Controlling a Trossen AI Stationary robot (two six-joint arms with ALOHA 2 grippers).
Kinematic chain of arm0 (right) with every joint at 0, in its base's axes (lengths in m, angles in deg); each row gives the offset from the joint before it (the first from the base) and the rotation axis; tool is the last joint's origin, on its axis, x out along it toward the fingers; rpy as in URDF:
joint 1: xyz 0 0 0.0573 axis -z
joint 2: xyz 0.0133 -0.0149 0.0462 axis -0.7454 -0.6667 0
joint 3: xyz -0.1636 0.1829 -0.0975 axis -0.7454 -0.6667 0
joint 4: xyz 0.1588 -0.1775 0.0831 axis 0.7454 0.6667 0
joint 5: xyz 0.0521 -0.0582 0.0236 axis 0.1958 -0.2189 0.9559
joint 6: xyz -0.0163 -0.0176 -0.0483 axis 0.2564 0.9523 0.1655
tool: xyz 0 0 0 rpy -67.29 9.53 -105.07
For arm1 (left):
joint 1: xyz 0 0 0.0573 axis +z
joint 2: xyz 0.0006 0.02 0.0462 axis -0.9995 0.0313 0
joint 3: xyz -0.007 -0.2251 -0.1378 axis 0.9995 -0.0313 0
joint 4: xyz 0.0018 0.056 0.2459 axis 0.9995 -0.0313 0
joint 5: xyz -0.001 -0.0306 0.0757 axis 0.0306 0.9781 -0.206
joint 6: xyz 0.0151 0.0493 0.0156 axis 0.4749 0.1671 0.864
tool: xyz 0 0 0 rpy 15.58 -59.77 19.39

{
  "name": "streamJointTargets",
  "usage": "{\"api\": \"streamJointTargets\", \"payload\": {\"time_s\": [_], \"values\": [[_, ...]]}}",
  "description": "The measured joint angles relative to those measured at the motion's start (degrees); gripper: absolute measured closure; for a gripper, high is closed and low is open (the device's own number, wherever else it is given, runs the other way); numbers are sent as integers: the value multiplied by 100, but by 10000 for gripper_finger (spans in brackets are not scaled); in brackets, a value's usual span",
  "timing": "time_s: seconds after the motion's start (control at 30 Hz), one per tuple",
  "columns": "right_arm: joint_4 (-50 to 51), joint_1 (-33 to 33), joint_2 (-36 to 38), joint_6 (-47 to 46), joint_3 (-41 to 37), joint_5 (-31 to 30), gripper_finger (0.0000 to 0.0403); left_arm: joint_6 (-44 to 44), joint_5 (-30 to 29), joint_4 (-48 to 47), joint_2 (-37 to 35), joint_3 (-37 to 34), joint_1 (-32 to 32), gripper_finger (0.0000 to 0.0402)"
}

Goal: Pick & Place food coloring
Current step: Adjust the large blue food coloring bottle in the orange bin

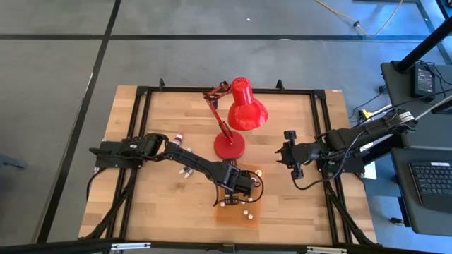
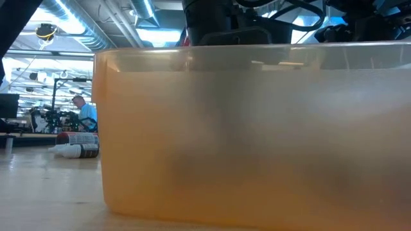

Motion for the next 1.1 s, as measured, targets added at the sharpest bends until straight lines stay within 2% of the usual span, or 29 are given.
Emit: {"api": "streamJointTargets", "payload": {"time_s": [0.3,0.63,1.1], "values": [[2,2,0,1,0,0,247,-4,-26,-1,0,0,-2,296],[4,0,0,2,0,0,247,-26,-8,89,11,57,0,278],[4,0,0,3,0,0,247,106,122,138,9,76,42,277]]}}
